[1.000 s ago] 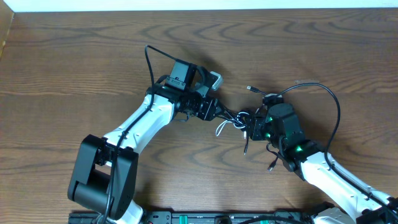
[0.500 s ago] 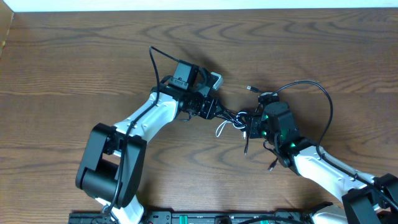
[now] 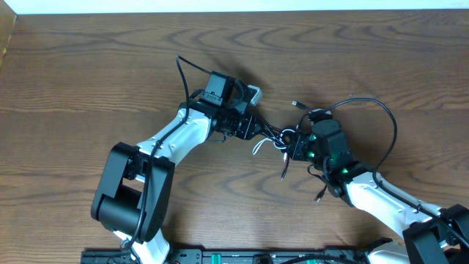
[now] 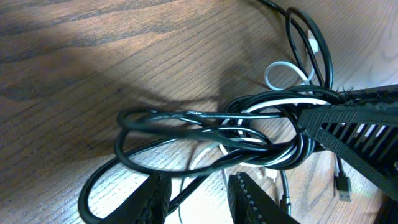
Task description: Untangle cables
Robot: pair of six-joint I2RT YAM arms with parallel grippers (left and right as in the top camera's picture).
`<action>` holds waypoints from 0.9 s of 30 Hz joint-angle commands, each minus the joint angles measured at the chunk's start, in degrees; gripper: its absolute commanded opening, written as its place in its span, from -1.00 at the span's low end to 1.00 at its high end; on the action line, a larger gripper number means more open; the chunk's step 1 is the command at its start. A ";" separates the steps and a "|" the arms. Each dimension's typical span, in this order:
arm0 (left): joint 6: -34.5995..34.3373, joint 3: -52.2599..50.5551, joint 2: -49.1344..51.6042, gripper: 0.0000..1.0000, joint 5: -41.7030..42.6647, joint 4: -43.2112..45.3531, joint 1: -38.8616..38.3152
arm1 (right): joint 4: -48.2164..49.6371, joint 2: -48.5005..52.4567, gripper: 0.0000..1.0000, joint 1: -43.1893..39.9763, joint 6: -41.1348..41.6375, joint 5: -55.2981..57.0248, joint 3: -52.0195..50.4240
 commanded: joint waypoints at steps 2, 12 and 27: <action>0.87 0.57 -0.92 -0.21 4.74 -0.24 -0.13 | -0.81 0.37 -0.98 0.39 12.61 0.39 0.35; 16.48 0.55 -2.27 0.15 20.61 -5.38 -0.42 | -0.57 0.37 -0.98 0.26 22.64 0.07 0.35; 19.63 0.52 -2.27 0.11 11.78 -4.57 -3.52 | 4.87 0.37 -0.98 -6.78 23.58 -20.94 0.35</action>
